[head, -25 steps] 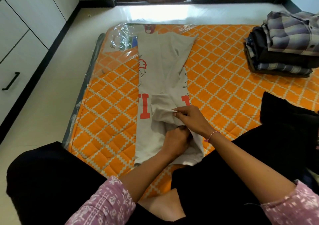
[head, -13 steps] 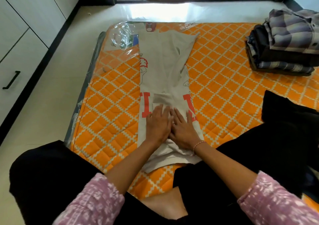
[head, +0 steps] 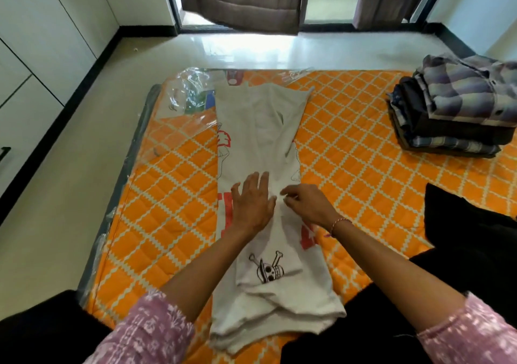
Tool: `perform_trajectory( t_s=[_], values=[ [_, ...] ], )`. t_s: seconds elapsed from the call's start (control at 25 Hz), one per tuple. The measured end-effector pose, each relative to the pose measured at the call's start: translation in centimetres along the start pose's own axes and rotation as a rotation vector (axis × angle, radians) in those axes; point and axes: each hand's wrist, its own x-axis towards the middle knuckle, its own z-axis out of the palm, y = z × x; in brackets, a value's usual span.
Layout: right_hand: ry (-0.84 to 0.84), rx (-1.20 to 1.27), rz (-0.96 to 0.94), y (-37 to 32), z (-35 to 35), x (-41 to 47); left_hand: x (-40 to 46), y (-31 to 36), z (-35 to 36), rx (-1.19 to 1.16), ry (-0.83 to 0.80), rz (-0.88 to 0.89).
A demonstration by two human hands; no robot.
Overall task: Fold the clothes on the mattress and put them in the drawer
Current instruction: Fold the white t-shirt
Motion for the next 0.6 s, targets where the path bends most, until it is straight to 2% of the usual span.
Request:
perform_trajectory(
  t_s=[0.08,0.16,0.36,0.44,0.52,0.6],
  values=[
    [0.154,0.093,0.152,1.1,-1.5,4.5,4.2,0.6,0.0,-0.061,-0.086,-0.033],
    [0.255,0.262,0.316,2.2,-2.6,9.0,7.4,0.8,0.6,-0.171,-0.107,-0.072],
    [0.398,0.827,0.630,4.1,-5.6,20.3,16.4,1.7,2.3,-0.777,-0.046,-0.237],
    [0.431,0.761,0.679,4.7,-6.8,25.0,20.3,2.2,2.9,-1.049,-0.097,-0.336],
    [0.423,0.422,0.660,4.8,-7.7,27.7,22.5,2.3,3.1,-1.213,-0.134,-0.396],
    [0.439,0.065,0.592,5.0,-8.0,29.5,23.9,2.1,3.6,-1.236,-0.166,-0.405]
  ],
)
